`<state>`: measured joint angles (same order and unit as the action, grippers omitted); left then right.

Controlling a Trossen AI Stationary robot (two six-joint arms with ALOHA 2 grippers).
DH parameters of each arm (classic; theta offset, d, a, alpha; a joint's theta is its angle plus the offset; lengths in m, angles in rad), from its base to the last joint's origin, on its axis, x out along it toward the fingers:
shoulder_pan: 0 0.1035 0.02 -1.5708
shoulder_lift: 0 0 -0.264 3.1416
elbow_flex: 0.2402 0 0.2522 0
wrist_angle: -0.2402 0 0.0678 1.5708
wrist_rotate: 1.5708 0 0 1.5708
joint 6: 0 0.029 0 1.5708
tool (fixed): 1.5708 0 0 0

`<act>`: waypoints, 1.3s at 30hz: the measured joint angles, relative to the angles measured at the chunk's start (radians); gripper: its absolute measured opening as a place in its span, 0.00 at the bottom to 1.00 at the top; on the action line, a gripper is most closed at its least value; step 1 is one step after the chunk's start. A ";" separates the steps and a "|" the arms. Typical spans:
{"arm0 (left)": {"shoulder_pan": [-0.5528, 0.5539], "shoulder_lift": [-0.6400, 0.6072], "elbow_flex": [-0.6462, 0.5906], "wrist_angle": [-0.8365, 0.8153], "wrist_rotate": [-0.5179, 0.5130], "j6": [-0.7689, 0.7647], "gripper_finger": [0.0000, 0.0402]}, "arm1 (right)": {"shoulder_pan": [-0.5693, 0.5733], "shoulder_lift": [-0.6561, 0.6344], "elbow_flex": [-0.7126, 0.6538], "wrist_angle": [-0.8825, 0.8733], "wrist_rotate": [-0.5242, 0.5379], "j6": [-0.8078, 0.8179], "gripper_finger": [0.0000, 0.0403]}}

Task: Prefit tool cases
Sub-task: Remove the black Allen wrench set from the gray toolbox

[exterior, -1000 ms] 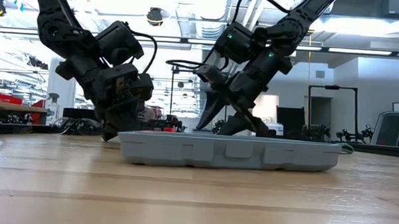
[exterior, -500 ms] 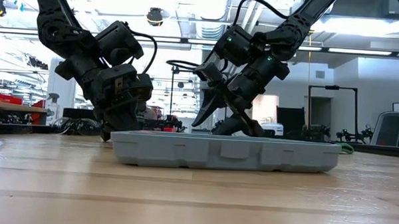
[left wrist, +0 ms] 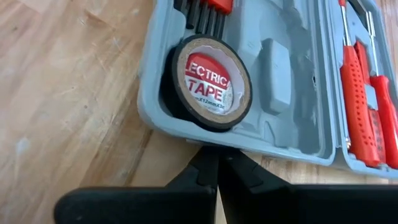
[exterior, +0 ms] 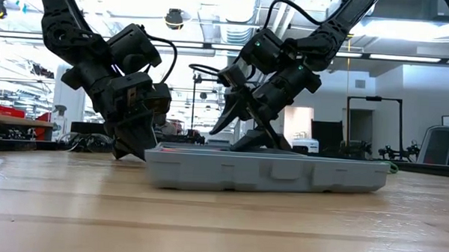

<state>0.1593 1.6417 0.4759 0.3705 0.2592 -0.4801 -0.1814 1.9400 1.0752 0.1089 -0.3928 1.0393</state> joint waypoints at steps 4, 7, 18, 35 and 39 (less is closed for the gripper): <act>0.000 0.000 0.000 -0.001 -0.001 0.001 0.00 | 0.000 0.000 0.001 -0.001 -0.030 0.001 0.51; 0.000 0.000 0.000 -0.001 -0.002 0.001 0.00 | 0.000 0.000 0.002 -0.002 -0.062 0.003 0.51; 0.000 0.000 0.000 -0.001 -0.006 0.007 0.00 | -0.002 -0.002 0.005 -0.017 -0.107 -0.015 0.47; 0.000 0.001 0.000 0.002 -0.011 0.012 0.00 | -0.005 -0.004 -0.006 0.055 -0.077 -0.044 0.22; 0.003 0.001 0.001 -0.002 -0.011 0.013 0.00 | -0.004 -0.007 -0.004 0.087 -0.105 -0.046 0.06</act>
<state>0.1619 1.6424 0.4770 0.3689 0.2485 -0.4667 -0.1856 1.9331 1.0715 0.1956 -0.4979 0.9937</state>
